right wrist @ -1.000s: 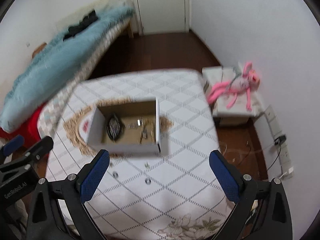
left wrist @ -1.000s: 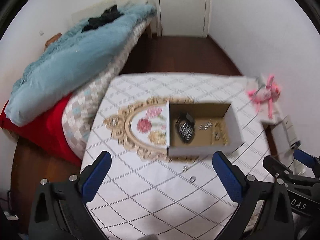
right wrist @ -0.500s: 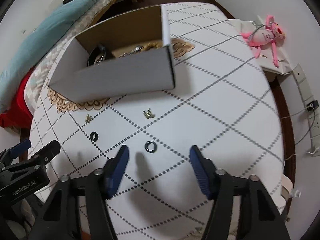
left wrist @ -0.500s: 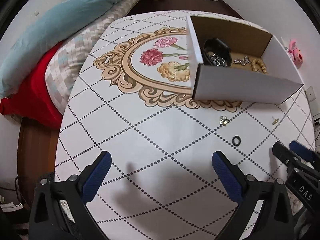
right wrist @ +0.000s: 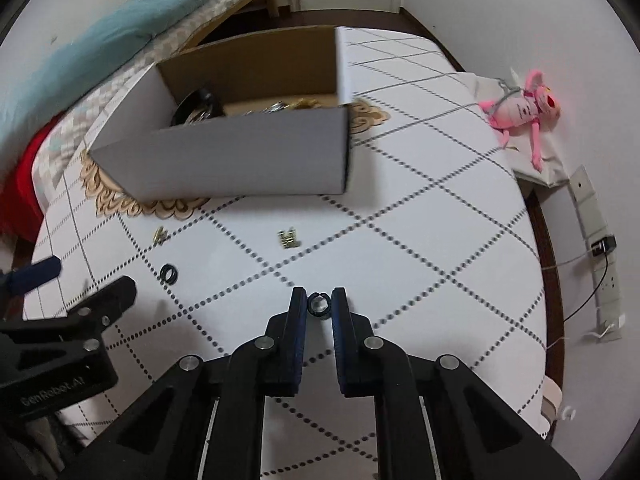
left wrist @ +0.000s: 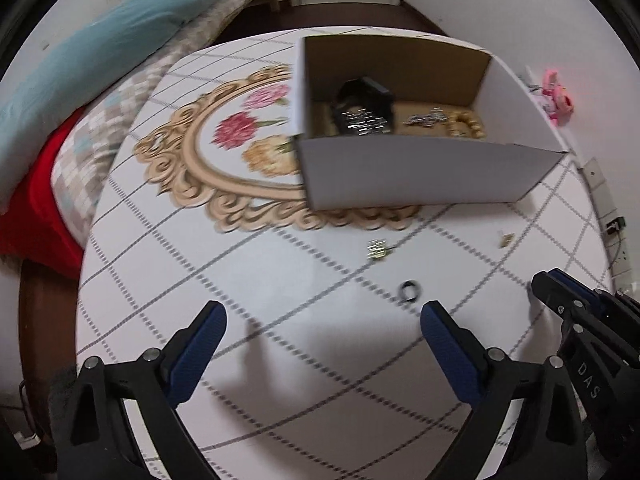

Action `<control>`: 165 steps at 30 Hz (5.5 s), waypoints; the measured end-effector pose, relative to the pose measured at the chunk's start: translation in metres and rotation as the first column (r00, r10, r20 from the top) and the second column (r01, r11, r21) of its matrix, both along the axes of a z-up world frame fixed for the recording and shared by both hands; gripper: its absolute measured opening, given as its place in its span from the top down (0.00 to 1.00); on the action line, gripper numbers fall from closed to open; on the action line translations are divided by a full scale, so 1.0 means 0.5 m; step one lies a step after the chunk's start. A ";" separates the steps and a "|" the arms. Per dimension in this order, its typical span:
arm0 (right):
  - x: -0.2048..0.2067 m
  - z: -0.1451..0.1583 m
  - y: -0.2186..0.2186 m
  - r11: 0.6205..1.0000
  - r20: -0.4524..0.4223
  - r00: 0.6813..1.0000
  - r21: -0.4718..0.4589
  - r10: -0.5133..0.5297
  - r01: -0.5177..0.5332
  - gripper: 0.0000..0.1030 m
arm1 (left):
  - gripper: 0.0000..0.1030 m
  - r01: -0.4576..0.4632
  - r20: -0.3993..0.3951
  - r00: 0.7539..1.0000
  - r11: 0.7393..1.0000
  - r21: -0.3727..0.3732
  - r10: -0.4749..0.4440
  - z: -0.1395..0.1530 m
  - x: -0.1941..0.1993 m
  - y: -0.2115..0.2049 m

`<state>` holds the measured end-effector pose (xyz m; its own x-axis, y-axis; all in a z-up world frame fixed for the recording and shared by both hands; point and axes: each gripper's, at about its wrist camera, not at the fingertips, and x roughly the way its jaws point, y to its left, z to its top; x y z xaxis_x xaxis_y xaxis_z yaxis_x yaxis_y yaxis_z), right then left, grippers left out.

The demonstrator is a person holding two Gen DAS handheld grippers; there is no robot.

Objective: Organize jewelry
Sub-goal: 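Grasp a black ring with the right tool while the left grasps another black ring, then drop both black rings into the white box by opening both tools, then pinch a small gold charm with the right tool while the left pinches another, then release both gold charms into the white box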

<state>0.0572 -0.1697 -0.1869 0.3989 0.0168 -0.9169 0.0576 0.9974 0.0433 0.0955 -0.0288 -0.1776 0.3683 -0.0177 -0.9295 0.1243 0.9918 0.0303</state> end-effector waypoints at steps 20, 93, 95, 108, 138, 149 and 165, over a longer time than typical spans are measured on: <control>-0.005 0.041 -0.094 0.992 0.025 0.992 0.035 -0.122 0.122 0.87 | 0.90 0.131 -0.005 0.991 0.991 -0.023 -0.131 -0.024 0.005 -0.079; 0.151 0.267 -0.041 1.000 0.087 0.996 -0.022 -0.013 0.015 0.02 | 0.00 -0.090 0.160 0.983 0.996 0.001 0.088 0.223 0.106 0.083; 0.131 0.245 -0.040 1.000 0.073 0.997 -0.021 -0.015 0.017 0.02 | 0.00 -0.094 0.128 0.987 0.996 0.001 0.093 0.192 0.089 0.085; 0.073 0.017 -0.025 0.989 -0.033 0.999 0.148 -0.020 0.024 0.38 | 0.00 -0.112 -0.015 0.993 0.990 0.086 0.114 -0.009 0.028 0.090; 0.052 0.024 -0.100 0.989 0.017 0.992 0.079 -0.123 0.121 0.91 | 0.90 0.057 0.024 0.998 0.998 -0.033 -0.056 -0.026 0.055 -0.047; 0.047 0.057 -0.096 0.989 0.050 0.992 0.099 -0.117 0.112 0.91 | 0.90 0.065 0.035 0.997 0.995 -0.079 -0.062 -0.004 0.041 -0.036; 0.201 0.195 -0.053 0.972 0.100 0.995 0.231 0.015 -0.038 0.91 | 0.89 0.080 0.038 0.997 0.957 -0.277 -0.073 0.176 0.195 -0.011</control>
<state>0.1576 -0.1962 -0.0894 0.4819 0.2363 -0.8438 0.0152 0.9606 0.2777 0.1932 -0.0342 -0.0894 0.3804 -0.3033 -0.8737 0.2030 0.9490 -0.2411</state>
